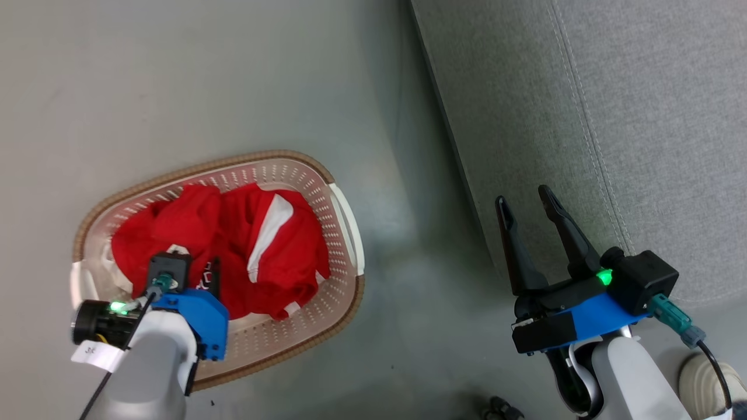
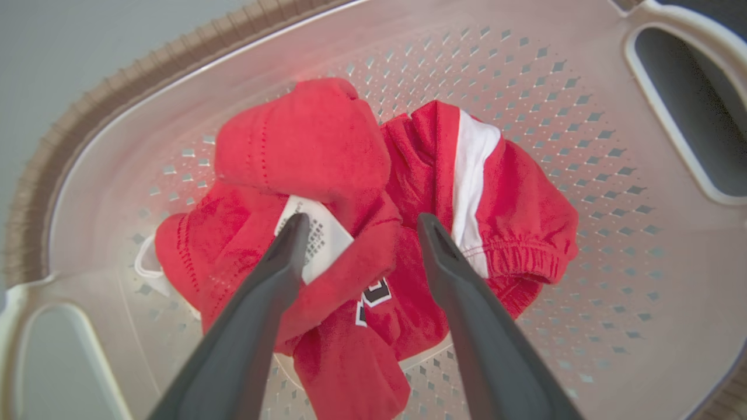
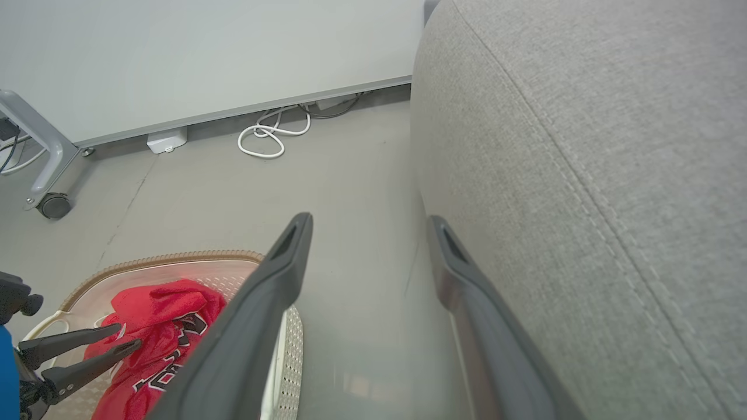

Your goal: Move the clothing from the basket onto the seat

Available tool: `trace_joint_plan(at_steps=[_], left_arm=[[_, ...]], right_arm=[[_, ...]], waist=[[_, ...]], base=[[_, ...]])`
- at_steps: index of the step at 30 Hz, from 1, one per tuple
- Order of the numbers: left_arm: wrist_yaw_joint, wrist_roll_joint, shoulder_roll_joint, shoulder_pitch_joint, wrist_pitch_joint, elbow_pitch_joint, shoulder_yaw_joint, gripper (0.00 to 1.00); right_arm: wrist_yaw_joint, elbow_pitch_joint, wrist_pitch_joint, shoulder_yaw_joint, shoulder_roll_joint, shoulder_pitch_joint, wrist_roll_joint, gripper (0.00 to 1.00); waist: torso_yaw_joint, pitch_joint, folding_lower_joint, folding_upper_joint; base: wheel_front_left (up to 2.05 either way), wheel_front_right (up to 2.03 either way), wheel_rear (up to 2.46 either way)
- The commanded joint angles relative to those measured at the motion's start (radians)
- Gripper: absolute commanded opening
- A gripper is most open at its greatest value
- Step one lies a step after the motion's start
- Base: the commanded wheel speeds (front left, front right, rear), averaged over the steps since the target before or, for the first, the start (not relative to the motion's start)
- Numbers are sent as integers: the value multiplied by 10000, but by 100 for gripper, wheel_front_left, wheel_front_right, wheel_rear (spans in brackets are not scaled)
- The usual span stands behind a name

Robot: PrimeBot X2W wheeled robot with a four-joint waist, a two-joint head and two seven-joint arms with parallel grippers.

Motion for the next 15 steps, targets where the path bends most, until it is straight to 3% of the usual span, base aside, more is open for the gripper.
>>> trace_joint_plan(at_steps=[1, 4, 12, 13, 14, 15], left_arm=[[272, 103, 161, -352, 18, 133, -8, 100], [736, 239, 260, -678, -11, 392, -95, 100], [1194, 299, 487, -1283, 388, 977, -227, 100], [1195, 281, 470, -1323, 426, 1019, -239, 39], [1195, 281, 470, -1323, 426, 1019, -239, 39], [1099, 179, 432, -1359, 479, 1055, -196, 0]], right_arm=[[5, -69, -36, 44, -16, -172, 126, 100], [5, -139, -36, 137, -15, -248, 298, 100], [5, -198, -37, 369, -16, -341, 690, 100], [5, -187, -37, 391, -16, -351, 724, 100], [5, -187, -37, 391, -16, -351, 724, 100], [5, -181, -37, 410, -16, -368, 763, 100]], waist=[[-267, 382, -3, 0], [-376, 644, -3, 0], [-511, 1003, -3, 0], [-523, 1017, -3, 0], [-523, 1017, -3, 0], [-531, 1024, -3, 0]], base=[[0, 0, 0], [0, 0, 0], [0, 0, 0], [0, 0, 0], [0, 0, 0], [0, 0, 0]])
